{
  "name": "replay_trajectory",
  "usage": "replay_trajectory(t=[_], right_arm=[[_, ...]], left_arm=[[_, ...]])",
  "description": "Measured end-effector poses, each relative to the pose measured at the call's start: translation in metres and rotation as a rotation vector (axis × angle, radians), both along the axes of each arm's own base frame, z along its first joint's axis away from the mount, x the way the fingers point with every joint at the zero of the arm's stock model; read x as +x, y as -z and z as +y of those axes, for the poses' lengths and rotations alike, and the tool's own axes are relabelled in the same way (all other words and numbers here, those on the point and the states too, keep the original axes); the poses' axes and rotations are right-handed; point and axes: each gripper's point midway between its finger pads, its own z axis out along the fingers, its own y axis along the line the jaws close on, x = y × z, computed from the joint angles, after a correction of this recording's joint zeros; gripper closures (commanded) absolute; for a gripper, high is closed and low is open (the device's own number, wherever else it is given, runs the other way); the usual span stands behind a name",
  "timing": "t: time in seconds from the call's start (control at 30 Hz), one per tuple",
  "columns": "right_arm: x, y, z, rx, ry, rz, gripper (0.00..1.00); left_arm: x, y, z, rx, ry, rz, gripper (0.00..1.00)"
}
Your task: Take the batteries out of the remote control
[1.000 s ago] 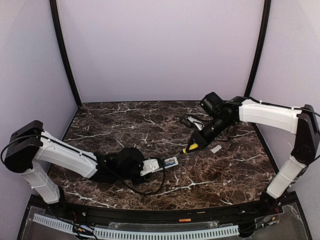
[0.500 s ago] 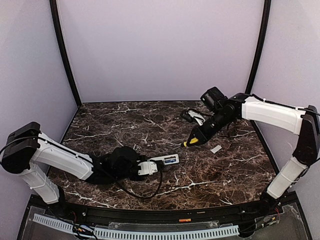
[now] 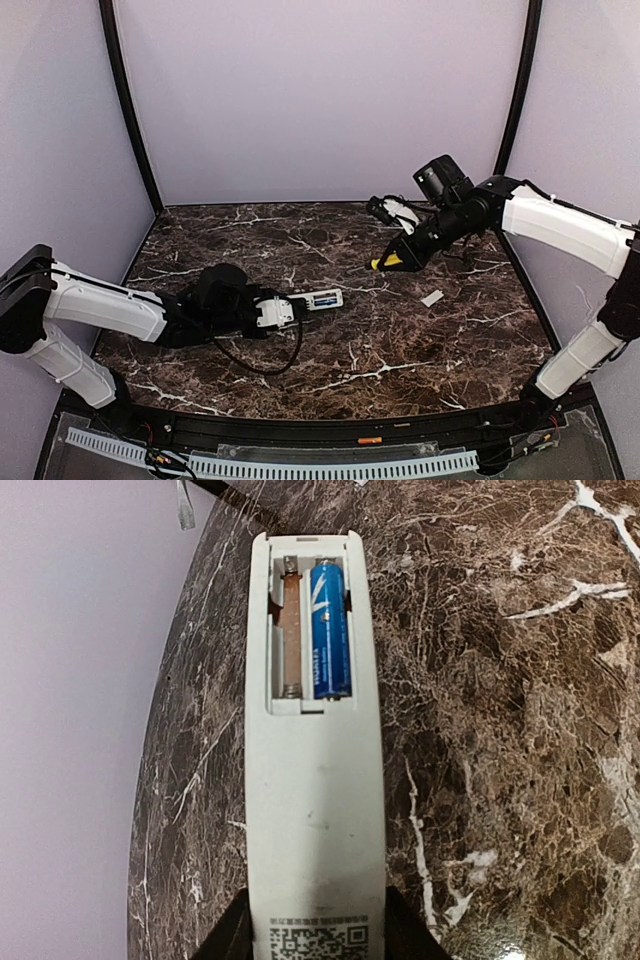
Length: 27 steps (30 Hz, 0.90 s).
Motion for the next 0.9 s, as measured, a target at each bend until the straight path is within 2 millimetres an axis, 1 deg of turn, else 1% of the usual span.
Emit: replay_trajectory(t=[0.1, 0.17, 0.23, 0.33, 0.5, 0.6, 0.7, 0.8, 0.9], right_arm=[[0.002, -0.012, 0.001, 0.008, -0.024, -0.045, 1.00], [0.004, -0.023, 0.003, 0.014, -0.050, -0.084, 1.00], [0.005, -0.035, 0.004, 0.016, -0.083, -0.122, 1.00], [0.005, -0.050, 0.005, 0.021, -0.130, -0.169, 1.00], [0.000, -0.067, 0.009, 0.029, -0.204, -0.195, 1.00], [0.000, -0.074, 0.018, 0.026, -0.244, -0.206, 1.00], [-0.001, -0.071, 0.028, 0.014, -0.280, -0.200, 1.00], [-0.004, -0.057, 0.038, -0.021, -0.312, -0.181, 1.00], [-0.007, -0.041, 0.043, -0.061, -0.332, -0.154, 1.00]], left_arm=[[0.007, 0.000, 0.005, -0.010, 0.006, 0.011, 1.00], [0.012, -0.001, 0.009, -0.015, 0.007, 0.019, 1.00], [0.019, -0.005, 0.011, -0.032, 0.007, 0.025, 1.00], [0.033, -0.018, 0.014, -0.062, 0.006, 0.020, 1.00], [0.055, -0.046, 0.013, -0.094, 0.020, -0.014, 1.00], [0.063, -0.053, 0.010, -0.099, 0.037, -0.021, 1.00], [0.064, -0.051, 0.006, -0.085, 0.061, -0.008, 1.00], [0.059, -0.042, 0.005, -0.065, 0.080, 0.027, 1.00], [0.053, -0.036, 0.005, -0.053, 0.097, 0.057, 1.00]])
